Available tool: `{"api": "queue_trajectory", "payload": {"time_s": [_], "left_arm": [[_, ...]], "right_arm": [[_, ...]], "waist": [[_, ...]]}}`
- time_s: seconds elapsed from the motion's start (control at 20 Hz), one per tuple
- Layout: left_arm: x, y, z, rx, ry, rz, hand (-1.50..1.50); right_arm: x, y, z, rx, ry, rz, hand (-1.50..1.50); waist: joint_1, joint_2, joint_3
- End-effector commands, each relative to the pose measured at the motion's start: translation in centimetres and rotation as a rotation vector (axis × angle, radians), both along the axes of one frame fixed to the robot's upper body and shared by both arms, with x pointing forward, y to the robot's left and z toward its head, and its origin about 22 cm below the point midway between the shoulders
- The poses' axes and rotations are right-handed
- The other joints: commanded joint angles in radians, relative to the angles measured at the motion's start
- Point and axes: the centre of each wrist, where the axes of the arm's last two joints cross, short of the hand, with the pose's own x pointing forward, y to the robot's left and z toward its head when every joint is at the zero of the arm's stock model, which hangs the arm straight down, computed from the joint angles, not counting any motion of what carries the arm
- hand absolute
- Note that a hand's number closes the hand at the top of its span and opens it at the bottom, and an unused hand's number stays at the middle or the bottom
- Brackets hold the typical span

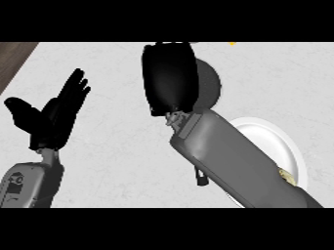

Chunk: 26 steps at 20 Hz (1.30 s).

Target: Pick the lemon from the plate and place it in the pan

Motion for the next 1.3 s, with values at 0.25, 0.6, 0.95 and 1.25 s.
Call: {"api": "queue_trajectory", "payload": {"time_s": [0.25,0.6,0.95,1.25], "left_arm": [[-0.8,0.0,-1.1,0.001,0.007,0.062,0.0],[-1.4,2.2,0.5,-0.005,-0.028,0.074,0.0],[-1.9,1.6,-1.8,-0.005,-0.016,0.097,0.0],[-0.8,2.1,-0.6,-0.003,-0.029,0.074,0.0]], "right_arm": [[1.0,4.2,1.7,0.188,-0.02,-0.146,1.5],[4.6,2.8,-0.5,0.24,-0.064,-0.163,1.5],[8.7,-1.3,-5.5,0.274,-0.02,-0.095,1.5],[10.0,-4.4,-11.0,0.271,0.018,-0.053,1.5]], "waist": [[-0.053,0.01,0.002],[-0.09,0.007,0.003],[-0.096,0.013,0.003],[-0.07,0.023,0.003]]}}
